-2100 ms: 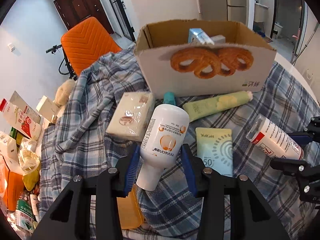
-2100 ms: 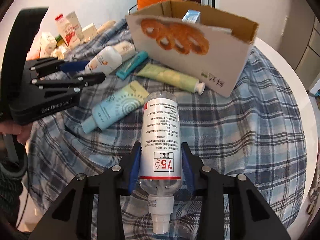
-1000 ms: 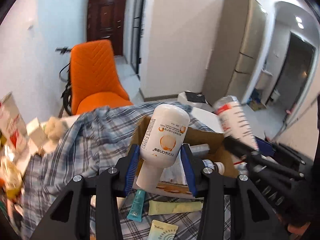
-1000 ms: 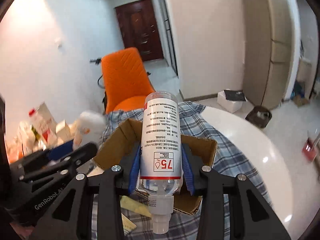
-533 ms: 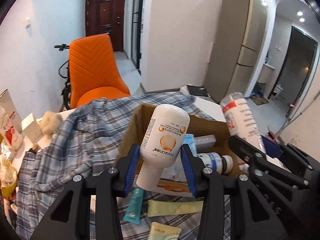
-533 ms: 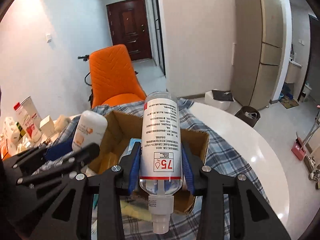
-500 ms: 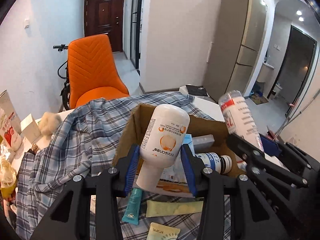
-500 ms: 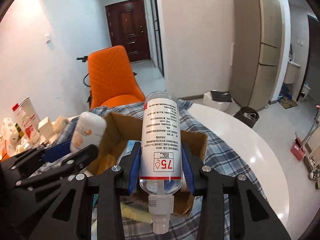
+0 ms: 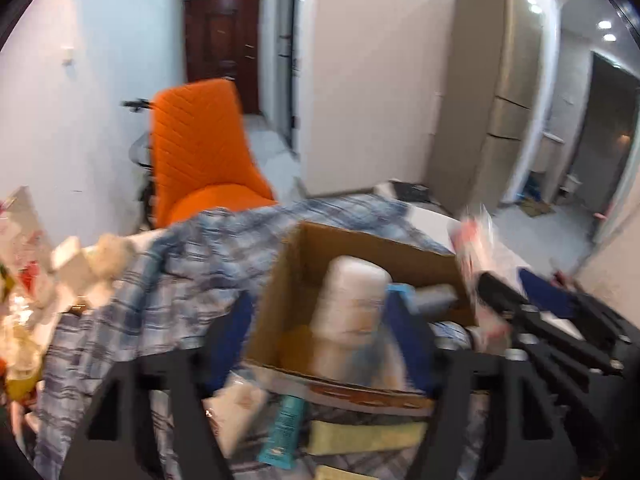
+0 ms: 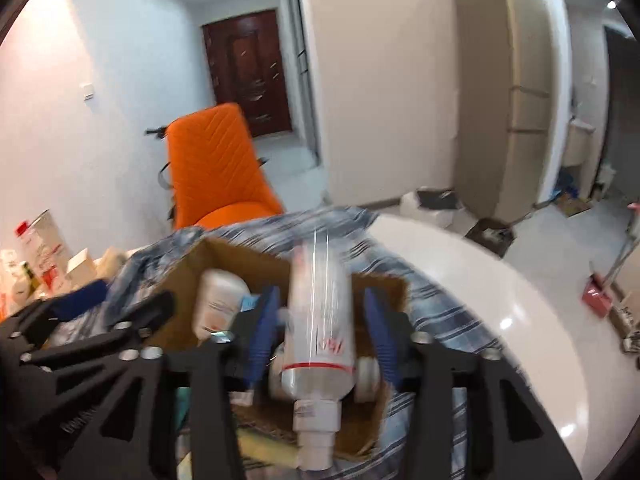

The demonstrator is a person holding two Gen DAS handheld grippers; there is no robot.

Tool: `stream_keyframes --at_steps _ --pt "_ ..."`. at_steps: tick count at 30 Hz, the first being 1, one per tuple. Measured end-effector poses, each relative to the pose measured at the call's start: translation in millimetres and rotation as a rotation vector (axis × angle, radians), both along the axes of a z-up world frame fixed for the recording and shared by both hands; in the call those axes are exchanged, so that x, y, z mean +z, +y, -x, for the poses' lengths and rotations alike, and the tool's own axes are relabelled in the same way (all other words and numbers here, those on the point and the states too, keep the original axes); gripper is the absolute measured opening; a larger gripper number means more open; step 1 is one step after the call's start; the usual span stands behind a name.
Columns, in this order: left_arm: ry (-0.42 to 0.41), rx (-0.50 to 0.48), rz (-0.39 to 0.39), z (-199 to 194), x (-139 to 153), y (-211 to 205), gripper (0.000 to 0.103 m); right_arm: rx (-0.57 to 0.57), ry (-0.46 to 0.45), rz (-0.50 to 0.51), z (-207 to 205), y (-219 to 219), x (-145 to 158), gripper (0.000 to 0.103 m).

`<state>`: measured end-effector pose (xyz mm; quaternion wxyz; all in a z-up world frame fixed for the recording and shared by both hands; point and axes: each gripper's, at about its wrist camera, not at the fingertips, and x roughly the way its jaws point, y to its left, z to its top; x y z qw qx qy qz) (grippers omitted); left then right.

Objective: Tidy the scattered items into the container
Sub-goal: 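Carry both bottles over the pretzel box and open both grippers to drop them in, then grasp the pale green tube with the right gripper while the left approaches the white tissue pack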

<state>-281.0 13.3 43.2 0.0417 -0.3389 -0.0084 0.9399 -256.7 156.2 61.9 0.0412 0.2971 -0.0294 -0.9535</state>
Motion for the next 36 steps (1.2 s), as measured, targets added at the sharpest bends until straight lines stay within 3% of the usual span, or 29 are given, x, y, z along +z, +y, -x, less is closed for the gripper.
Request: stream_keyframes --at_steps 2,5,7,13,20,27,29,30,32,36 --pt "-0.002 -0.010 -0.076 -0.2 2.6 -10.5 0.084 -0.012 0.035 0.013 -4.7 4.7 5.8 0.072" --pt "-0.024 -0.019 -0.189 0.6 4.1 -22.6 0.086 0.013 0.043 0.089 -7.7 12.0 10.5 0.074" --pt "-0.036 -0.019 -0.211 0.4 4.6 -25.0 0.086 0.026 0.033 0.099 -8.2 11.5 11.2 0.074" --pt "-0.040 0.023 -0.077 -9.4 3.7 -22.4 0.086 0.057 0.027 0.038 -11.1 -4.0 12.8 0.074" --pt "-0.101 -0.015 0.077 -46.8 -15.0 -37.7 0.086 0.217 -0.012 -0.019 -25.8 -25.6 16.9 0.074" --pt "-0.132 0.002 0.071 -72.1 -32.9 -57.6 0.086 0.442 -0.080 -0.001 -49.8 -47.8 11.3 0.077" --pt "-0.131 -0.004 0.125 -76.2 -36.0 -55.4 0.086 0.519 -0.099 -0.017 -58.2 -55.7 8.0 0.091" --pt "-0.129 -0.001 0.147 -77.4 -37.2 -54.7 0.087 0.552 -0.105 -0.033 -62.7 -60.1 5.1 0.091" --pt "-0.136 0.010 0.184 -75.2 -40.2 -56.6 0.087 0.591 -0.115 -0.070 -69.2 -68.2 -0.2 0.091" --pt "-0.187 0.033 0.148 -64.6 -52.7 -71.2 0.087 0.606 -0.193 -0.102 -61.4 -75.1 -16.6 0.091"
